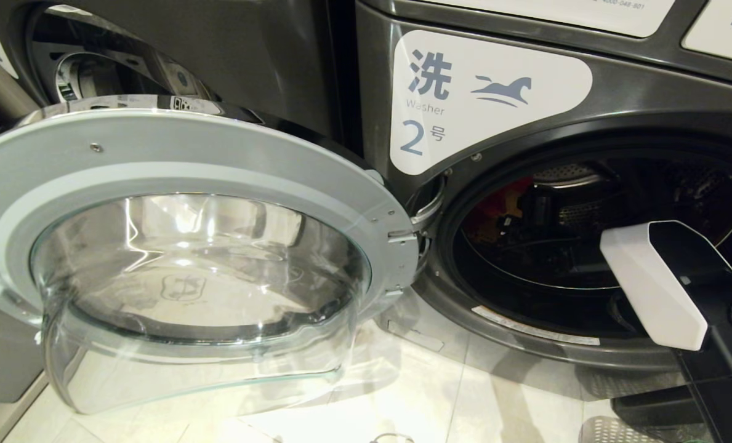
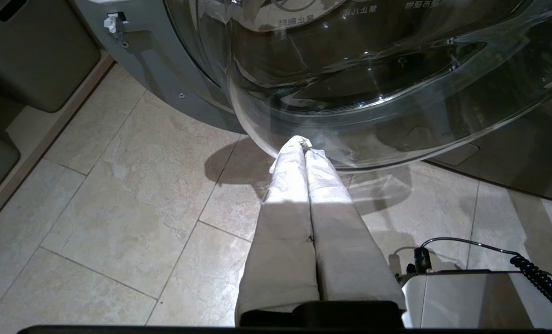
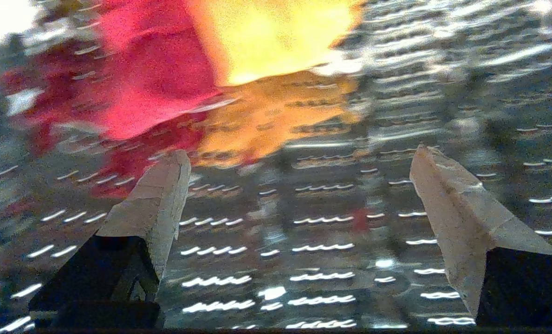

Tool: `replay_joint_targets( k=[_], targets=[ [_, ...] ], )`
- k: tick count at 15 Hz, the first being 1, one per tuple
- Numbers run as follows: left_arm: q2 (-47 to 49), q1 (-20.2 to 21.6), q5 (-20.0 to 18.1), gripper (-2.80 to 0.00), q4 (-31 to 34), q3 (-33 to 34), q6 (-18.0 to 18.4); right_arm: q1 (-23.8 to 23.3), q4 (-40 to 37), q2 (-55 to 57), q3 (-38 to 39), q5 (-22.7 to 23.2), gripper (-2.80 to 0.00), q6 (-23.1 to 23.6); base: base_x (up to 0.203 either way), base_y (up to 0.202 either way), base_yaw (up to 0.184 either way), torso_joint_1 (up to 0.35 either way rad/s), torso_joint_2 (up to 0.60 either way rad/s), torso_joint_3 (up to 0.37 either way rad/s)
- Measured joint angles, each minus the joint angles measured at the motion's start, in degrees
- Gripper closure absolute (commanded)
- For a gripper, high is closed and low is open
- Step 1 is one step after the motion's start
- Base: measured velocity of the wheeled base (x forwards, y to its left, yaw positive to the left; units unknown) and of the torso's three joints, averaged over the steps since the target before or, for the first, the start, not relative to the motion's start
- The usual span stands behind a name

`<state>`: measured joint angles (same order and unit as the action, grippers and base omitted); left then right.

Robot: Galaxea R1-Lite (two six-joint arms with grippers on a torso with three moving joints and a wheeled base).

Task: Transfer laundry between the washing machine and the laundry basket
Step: Pick a cloth and place it into the basket

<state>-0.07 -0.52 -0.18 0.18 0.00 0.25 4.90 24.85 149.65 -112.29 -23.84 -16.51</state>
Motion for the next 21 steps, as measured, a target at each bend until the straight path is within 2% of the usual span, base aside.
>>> replay_joint_targets(
  k=[5, 12, 21],
  targets=[
    [0.00, 0.00, 0.02, 0.00, 0.00, 0.00, 0.01, 0.13, -1.75, -1.80, 1.24, 0.08, -2.80, 0.09, 0.000, 0.000, 0.000, 0.000, 0.00, 0.000],
    [0.00, 0.00, 0.00, 0.00, 0.00, 0.00, 0.01, 0.72, -9.33, -4.25, 1.21, -0.03, -2.80, 0.02, 0.000, 0.000, 0.000, 0.000, 0.00, 0.000],
    [0.00, 0.00, 0.00, 0.00, 0.00, 0.00, 0.00, 0.91, -9.55, -6.03, 1.67, -0.08, -2.80, 1.76, 0.000, 0.000, 0.000, 0.000, 0.00, 0.000]
  ],
)
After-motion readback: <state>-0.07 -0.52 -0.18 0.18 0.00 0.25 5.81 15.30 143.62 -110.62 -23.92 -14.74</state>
